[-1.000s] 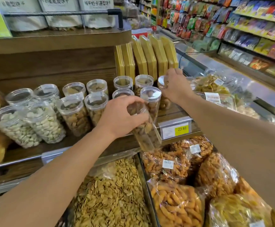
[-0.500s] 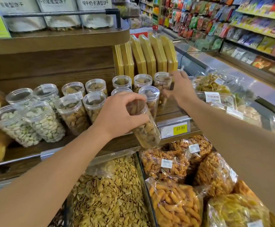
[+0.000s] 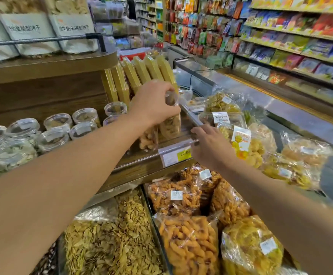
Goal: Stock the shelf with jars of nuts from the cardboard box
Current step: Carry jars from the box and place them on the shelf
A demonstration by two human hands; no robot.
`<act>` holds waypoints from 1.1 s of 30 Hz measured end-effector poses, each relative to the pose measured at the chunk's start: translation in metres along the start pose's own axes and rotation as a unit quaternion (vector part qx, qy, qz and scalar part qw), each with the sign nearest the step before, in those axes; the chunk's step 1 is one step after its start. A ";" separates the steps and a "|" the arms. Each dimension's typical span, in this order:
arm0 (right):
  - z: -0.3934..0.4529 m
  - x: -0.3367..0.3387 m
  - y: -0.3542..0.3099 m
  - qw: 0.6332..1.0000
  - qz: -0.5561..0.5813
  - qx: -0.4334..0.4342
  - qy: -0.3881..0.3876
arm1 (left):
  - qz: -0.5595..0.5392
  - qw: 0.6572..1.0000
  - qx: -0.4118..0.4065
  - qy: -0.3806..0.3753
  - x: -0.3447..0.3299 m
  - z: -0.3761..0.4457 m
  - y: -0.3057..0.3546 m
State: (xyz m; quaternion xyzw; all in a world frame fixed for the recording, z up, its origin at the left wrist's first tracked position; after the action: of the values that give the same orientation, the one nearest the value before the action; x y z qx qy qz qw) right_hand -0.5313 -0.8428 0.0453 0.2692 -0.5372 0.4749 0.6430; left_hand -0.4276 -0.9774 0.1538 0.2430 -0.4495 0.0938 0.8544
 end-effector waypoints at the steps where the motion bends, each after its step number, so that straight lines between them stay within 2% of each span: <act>1: -0.002 0.000 0.001 1.000 -0.015 0.002 0.003 | 0.014 1.000 0.003 -0.011 -0.009 0.003 -0.001; 5: -0.002 -0.003 0.007 1.000 -0.030 -0.003 0.003 | 0.064 0.997 0.027 -0.038 -0.039 0.006 -0.010; 11: 0.008 -0.007 -0.001 1.000 -0.017 0.011 -0.011 | 0.165 0.985 0.009 -0.053 -0.057 0.003 -0.013; 14: 0.015 -0.005 -0.004 1.000 0.011 0.010 -0.011 | 0.141 0.987 0.026 -0.066 -0.051 -0.001 -0.019; 19: 0.041 0.014 -0.013 0.996 0.082 -0.003 0.038 | 0.121 0.992 0.029 -0.021 -0.017 -0.018 -0.042; 23: 0.065 0.024 -0.032 0.989 0.116 0.005 0.087 | 0.163 0.984 0.035 -0.062 -0.012 -0.029 -0.053; 27: 0.081 0.007 -0.047 0.993 0.096 0.055 0.031 | 0.165 0.982 0.015 -0.089 -0.014 -0.033 -0.056; 33: 0.082 -0.004 -0.042 0.989 0.118 0.080 0.028 | 0.130 0.986 0.013 -0.105 -0.010 -0.033 -0.067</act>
State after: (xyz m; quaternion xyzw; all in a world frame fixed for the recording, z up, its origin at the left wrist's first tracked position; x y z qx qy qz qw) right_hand -0.5287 -0.9313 0.0709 0.2414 -0.5071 0.5964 0.5734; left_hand -0.3840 -1.0186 0.1079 0.2022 -0.5634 0.1838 0.7797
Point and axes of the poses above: each hand's wrist, its own z-axis towards the middle knuckle, its own x-axis out of the back of the hand, y = z × x, the point moved 5 cm from there along z, towards the middle knuckle, and after that the axes turned 3 degrees about y, right-handed, at the moved point
